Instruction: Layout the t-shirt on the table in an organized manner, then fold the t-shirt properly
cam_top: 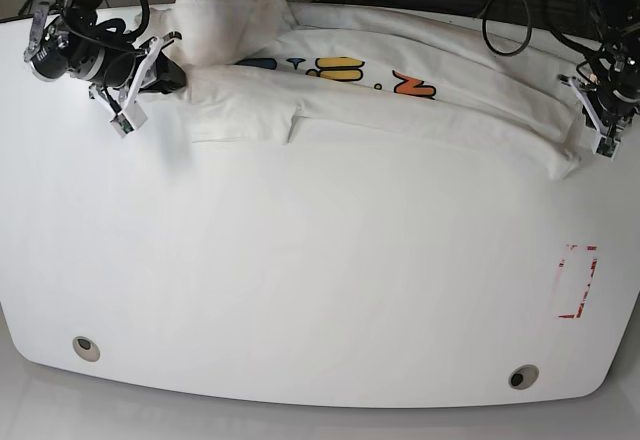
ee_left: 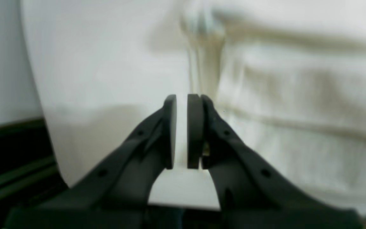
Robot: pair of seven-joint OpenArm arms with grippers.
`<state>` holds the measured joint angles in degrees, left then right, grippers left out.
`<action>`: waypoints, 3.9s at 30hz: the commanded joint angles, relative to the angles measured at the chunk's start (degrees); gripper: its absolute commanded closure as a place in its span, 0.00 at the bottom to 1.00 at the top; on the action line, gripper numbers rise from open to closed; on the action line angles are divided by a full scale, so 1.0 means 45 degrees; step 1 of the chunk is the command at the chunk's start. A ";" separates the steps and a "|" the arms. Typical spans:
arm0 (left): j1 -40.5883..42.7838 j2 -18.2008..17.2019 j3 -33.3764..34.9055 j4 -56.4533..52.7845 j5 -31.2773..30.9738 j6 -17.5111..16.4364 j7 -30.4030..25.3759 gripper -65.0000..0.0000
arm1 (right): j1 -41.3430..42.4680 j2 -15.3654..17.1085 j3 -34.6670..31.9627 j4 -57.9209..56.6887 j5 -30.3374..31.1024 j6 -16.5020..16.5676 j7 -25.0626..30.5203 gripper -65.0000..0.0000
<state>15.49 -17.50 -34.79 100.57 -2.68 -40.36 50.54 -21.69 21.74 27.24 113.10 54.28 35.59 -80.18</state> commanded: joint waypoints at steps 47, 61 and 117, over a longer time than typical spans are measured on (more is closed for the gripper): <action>-0.3978 0.0166 0.0961 0.0029 -0.0040 0.0422 -0.0165 0.41 | 0.2193 -0.1343 0.0109 0.0156 0.0059 -0.1121 0.0519 0.34; -0.4584 0.0245 0.1801 -0.2472 -0.0040 0.0422 -0.1044 0.41 | 0.2330 -0.2007 0.0090 0.0137 0.0040 -0.1121 0.0519 0.34; -0.4779 0.0186 0.2934 -0.5617 -0.0059 0.0773 -0.1767 0.96 | 0.2017 -0.1910 0.0207 0.0137 0.0040 -0.1121 0.0539 0.35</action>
<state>-5.37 -15.73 -21.15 74.35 -2.63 -37.08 43.24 -13.08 12.38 27.81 112.81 53.21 30.44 -78.65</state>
